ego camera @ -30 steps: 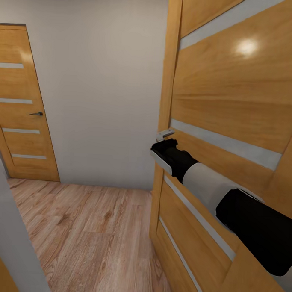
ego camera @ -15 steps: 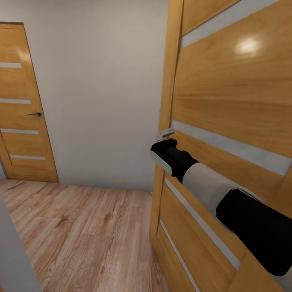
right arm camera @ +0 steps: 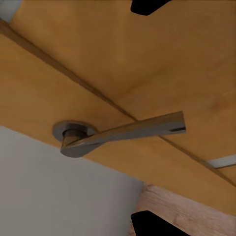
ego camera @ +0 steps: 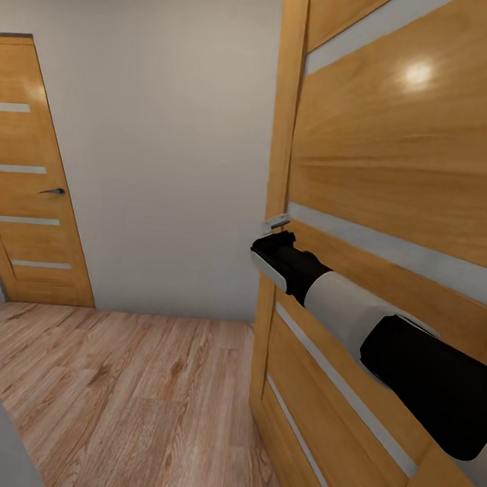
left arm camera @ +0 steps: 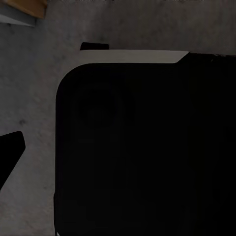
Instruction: Move the two storage containers from the living room to the garage. In the garage, place one container on the floor and stack the other container on top of it (either order is fine).
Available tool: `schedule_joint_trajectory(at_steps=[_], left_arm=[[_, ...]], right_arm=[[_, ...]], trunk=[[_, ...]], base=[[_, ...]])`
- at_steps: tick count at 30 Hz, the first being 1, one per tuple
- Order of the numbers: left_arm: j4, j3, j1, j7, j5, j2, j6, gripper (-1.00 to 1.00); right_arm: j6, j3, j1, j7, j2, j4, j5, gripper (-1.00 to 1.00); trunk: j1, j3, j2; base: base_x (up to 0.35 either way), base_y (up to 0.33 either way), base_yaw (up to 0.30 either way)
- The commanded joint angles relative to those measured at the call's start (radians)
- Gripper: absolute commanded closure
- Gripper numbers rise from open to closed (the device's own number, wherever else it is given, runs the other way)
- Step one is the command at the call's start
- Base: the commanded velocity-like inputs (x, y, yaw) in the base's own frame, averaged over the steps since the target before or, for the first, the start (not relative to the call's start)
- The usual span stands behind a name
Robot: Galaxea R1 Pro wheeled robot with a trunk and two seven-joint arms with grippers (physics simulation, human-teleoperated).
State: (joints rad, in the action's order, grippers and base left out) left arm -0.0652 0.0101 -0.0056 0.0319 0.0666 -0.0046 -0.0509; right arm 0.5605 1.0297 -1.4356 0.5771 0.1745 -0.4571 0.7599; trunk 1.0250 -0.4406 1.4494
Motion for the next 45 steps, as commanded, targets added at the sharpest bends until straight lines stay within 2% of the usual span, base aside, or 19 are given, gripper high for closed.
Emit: schedule_joint_trajectory(at_steps=[1,8,18,30,45], left_arm=[[0.001,0.001,-0.001,0.003,0.007,0.0,-0.003,-1.0],[0.001,0.001,-0.001,0.002,0.007,0.0,-0.003,-1.0],[0.001,0.002,-0.001,0.002,0.008,0.0,-0.003,-1.0],[0.001,0.002,-0.001,0.002,0.008,-0.001,-0.003,-1.0],[0.001,0.001,-0.001,0.002,0.008,-0.001,-0.003,-1.0]], right_arm=[[0.003,0.007,-0.002,0.007,0.0,0.0,0.007,-1.0],[0.004,0.009,-0.002,0.014,0.0,0.021,0.007,-1.0],[-0.005,0.007,-0.003,0.018,0.0,0.118,0.006,-1.0],[-0.01,0.004,-0.007,0.018,0.0,0.155,0.006,-1.0],[-0.01,-0.002,-0.058,0.018,0.0,0.181,0.006,-1.0]], trunk=[[0.0,-0.001,0.001],[0.0,-0.001,0.001],[0.0,-0.001,0.001],[0.0,-0.001,0.001],[0.0,-0.001,0.001]], base=[[0.01,0.0,0.0],[0.003,0.0,0.0],[0.0,0.0,0.0],[0.0,0.0,0.0],[0.0,0.0,0.0]])
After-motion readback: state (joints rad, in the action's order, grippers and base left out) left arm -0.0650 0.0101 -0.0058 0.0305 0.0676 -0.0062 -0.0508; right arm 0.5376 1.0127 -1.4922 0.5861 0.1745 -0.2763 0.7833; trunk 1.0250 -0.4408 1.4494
